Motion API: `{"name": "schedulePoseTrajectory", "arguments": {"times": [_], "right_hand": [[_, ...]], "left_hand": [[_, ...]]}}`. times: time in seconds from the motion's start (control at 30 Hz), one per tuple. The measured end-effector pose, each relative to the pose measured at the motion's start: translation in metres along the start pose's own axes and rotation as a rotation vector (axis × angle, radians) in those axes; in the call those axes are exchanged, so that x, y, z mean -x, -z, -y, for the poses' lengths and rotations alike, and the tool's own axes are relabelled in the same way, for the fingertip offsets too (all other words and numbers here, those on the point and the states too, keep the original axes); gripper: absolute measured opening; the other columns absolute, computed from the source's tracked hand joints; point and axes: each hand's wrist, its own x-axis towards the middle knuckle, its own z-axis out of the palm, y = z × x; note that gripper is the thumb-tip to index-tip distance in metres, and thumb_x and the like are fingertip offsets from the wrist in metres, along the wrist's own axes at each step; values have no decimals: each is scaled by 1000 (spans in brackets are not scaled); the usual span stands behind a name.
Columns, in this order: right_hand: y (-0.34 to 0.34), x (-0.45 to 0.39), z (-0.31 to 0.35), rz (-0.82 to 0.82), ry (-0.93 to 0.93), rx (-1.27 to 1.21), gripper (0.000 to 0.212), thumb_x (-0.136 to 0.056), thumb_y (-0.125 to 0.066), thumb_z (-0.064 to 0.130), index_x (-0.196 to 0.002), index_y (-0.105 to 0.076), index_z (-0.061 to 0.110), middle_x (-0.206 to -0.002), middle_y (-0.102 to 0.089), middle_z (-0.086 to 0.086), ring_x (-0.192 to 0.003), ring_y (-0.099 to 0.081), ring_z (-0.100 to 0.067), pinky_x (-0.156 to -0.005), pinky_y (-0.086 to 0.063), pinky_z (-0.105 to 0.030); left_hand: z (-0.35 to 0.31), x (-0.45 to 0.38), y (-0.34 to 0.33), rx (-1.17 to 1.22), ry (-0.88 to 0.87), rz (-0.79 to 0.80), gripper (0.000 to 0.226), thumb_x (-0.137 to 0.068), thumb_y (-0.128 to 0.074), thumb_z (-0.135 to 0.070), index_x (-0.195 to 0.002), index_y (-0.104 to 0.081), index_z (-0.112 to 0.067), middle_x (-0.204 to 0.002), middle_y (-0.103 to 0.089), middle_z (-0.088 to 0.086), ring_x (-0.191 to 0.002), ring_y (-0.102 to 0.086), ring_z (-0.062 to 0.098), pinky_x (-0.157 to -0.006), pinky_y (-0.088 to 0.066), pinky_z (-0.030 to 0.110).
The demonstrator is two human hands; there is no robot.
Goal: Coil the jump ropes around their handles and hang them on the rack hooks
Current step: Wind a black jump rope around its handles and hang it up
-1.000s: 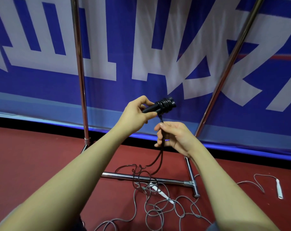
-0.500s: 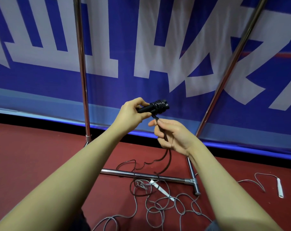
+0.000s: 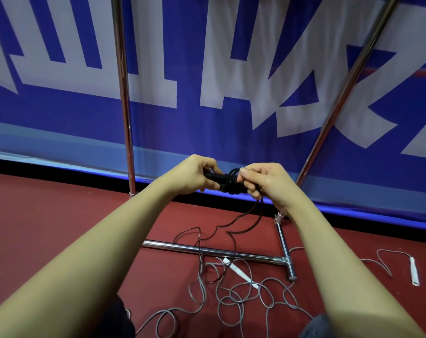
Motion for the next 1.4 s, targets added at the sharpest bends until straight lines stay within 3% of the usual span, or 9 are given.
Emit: {"name": "schedulePoseTrajectory", "arguments": {"times": [0.17, 0.33, 0.5, 0.63, 0.77, 0.87, 1.03, 1.3, 1.4], "right_hand": [[9, -1, -4, -173, 9, 52, 33, -92, -63, 27, -64, -59, 11, -53, -36, 1, -47, -29, -11, -47, -29, -21], [16, 1, -3, -253, 3, -15, 30, -88, -66, 31, -64, -62, 14, -50, -38, 7, -47, -31, -7, -46, -30, -17], [18, 1, 4, -238, 34, -239, 27, -88, -64, 25, -67, -57, 11, -54, -55, 6, -49, -50, -8, -51, -44, -18], [12, -1, 5, -263, 10, -274, 16, -84, -56, 17, -68, -56, 12, -50, -48, 10, -47, -36, -7, -47, -33, -21], [4, -2, -4, -181, -21, -218, 31, -102, -43, 22, -78, -59, 9, -56, -47, 3, -48, -33, -12, -50, -33, -26], [-1, -3, -6, -85, -62, -247, 36, -104, -39, 25, -84, -62, 6, -59, -44, -2, -48, -33, -13, -48, -35, -26], [-2, 0, -8, 71, -61, -267, 27, -102, -40, 10, -111, -60, -6, -59, -48, -1, -48, -35, -12, -50, -38, -25], [-10, 2, -1, 184, -47, -299, 17, -97, -46, 6, -101, -61, -1, -55, -48, -2, -46, -42, -10, -51, -46, -24], [-12, 6, 1, 213, -47, -354, 12, -93, -54, 9, -96, -61, 0, -55, -52, -3, -53, -54, -14, -69, -57, -35]], "left_hand": [[-16, 7, 0, 93, -54, 193, 18, -78, -74, 5, -83, -67, -11, -72, -67, 0, -61, -57, 14, -60, -48, 26], [-40, 18, 3, 229, -129, 242, 19, -77, -71, 11, -84, -65, -5, -74, -70, -2, -59, -58, 8, -60, -49, 22], [-58, 22, 4, 338, -195, 157, 24, -74, -75, 6, -80, -66, -14, -72, -69, -2, -56, -55, 14, -57, -41, 23], [-63, 22, -4, 544, -210, 42, 16, -64, -79, -22, -73, -69, -29, -80, -62, 24, -61, -50, 23, -58, -34, 31], [-64, 16, -12, 638, -156, -103, 18, -68, -79, -22, -82, -67, -23, -90, -66, 30, -66, -48, 24, -61, -33, 35], [-61, 12, -8, 600, -103, -146, 21, -72, -78, -20, -87, -63, -19, -80, -65, 22, -67, -49, 23, -63, -34, 35], [-55, 5, -6, 423, -84, -210, 20, -86, -68, -2, -93, -51, -10, -76, -63, 3, -53, -55, 3, -54, -39, 17], [-40, 3, -12, 241, -144, -304, 19, -86, -68, -5, -92, -50, -3, -89, -68, 6, -63, -59, 12, -64, -46, 17], [-31, 2, -12, 204, -132, -345, 16, -86, -68, -7, -92, -53, -7, -89, -69, 5, -62, -59, 11, -62, -45, 17]]}}
